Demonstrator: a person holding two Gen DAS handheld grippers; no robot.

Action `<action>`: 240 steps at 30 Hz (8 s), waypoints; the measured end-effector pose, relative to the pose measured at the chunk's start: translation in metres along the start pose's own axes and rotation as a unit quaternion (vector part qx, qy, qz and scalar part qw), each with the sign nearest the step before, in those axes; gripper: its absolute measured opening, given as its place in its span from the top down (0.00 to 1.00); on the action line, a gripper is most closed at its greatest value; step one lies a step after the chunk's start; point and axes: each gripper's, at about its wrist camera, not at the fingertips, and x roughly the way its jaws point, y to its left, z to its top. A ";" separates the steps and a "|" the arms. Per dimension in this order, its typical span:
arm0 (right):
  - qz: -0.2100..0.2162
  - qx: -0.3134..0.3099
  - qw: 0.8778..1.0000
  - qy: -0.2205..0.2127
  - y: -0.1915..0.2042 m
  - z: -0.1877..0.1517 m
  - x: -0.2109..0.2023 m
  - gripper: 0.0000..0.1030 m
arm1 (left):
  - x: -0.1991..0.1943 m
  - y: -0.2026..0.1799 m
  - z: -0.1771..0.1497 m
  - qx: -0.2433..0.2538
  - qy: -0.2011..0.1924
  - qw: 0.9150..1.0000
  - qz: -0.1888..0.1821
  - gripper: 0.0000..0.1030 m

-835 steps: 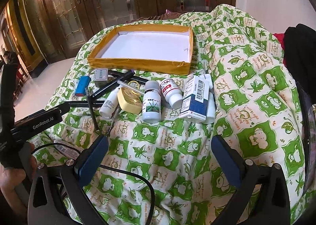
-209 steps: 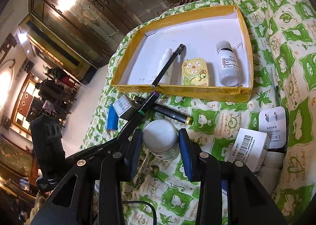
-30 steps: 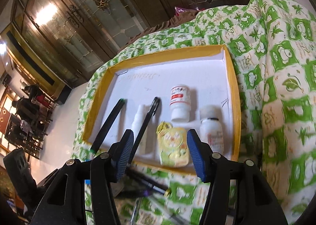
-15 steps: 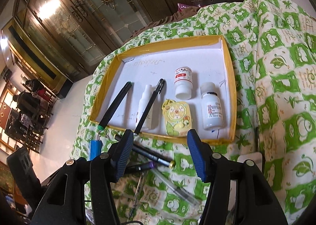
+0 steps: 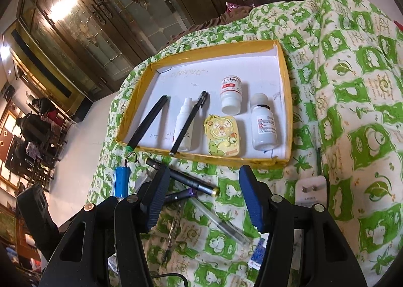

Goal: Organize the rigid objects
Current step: 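Grasp the white barcode box with the right tool while the left tool grasps a purple-capped marker, then lift the marker with the left tool while the right tool lifts the medicine box, then lower the purple-capped marker into the tray with the left tool while the right tool lowers the barcode box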

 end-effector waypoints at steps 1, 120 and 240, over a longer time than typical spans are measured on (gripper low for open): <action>0.001 0.003 1.000 0.002 -0.003 0.000 -0.002 0.49 | 0.001 0.000 -0.002 0.005 0.000 1.000 0.004 0.42; -0.025 -0.036 0.998 0.043 -0.001 -0.038 0.003 0.65 | -0.008 -0.045 0.024 0.011 0.045 0.993 -0.108 0.88; -0.019 -0.005 1.000 0.014 0.004 0.154 0.143 0.49 | 0.110 0.009 0.140 0.029 0.051 0.998 -0.013 0.59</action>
